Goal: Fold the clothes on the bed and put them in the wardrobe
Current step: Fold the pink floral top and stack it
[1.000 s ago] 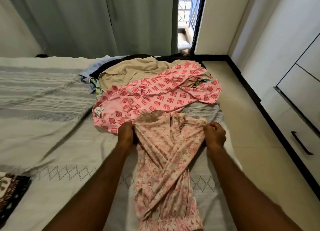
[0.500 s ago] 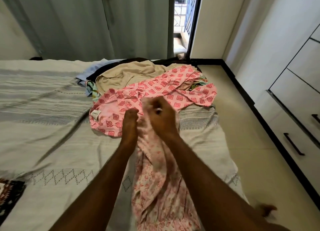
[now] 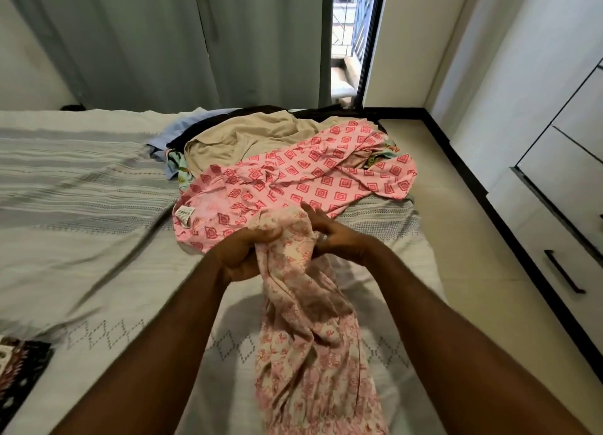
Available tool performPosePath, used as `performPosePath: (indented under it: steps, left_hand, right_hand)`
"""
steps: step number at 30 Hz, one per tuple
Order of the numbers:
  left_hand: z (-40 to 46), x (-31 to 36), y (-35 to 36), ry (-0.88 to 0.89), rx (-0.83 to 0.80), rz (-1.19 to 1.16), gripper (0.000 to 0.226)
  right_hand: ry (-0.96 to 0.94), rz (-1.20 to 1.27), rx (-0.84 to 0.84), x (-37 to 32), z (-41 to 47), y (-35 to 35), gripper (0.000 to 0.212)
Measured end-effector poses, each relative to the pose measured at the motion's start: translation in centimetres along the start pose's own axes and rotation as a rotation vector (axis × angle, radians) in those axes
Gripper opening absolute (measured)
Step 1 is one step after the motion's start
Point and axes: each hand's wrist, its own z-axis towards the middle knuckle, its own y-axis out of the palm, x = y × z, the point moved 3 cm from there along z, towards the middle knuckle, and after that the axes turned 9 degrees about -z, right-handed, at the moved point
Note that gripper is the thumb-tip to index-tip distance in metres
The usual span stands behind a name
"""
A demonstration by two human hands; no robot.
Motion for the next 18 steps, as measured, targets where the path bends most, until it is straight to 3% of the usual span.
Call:
performPosePath:
  steps: [2,4,6,8,10,12,15,18]
  left_hand:
    - [0.7,1.1,-0.6,0.035,0.056,-0.039,0.075]
    - [1.4,2.2,-2.0,0.109,0.191,-0.061,0.054]
    - [1.9,2.8,-3.9,0.148,0.438,0.069,0.039]
    - [2.2,2.7,-5.7,0.186,0.684,0.304,0.034]
    - [2.2,2.4,-6.5,0.24,0.828,0.488,0.035]
    - [1.6,1.5,-6.0,0.342,0.989,0.607,0.045]
    - [-0.2,-1.7,-4.0,0.432,1.162,0.74,0.056]
    - [-0.6,-5.9,-3.7,0.267,1.181,0.976,0.061]
  right_hand:
    - [0.031,0.104,0.04,-1.1,0.2,-1.3,0.06]
    - [0.039,0.169,0.199,-2.2,0.1,-3.2,0.027]
    - [0.018,-0.026,0.399,-2.3,0.5,-5.1,0.015]
    - [0.11,-0.311,0.473,-1.0,1.4,-6.0,0.031]
    - [0.267,-0.559,0.394,1.3,2.1,-4.6,0.07]
    - [0.378,-0.561,0.477,3.8,1.4,-2.8,0.089]
    - [0.475,-0.368,0.761,6.6,-1.2,-0.5,0.076]
    - [0.625,-0.479,0.714,8.1,-2.7,1.9,0.074]
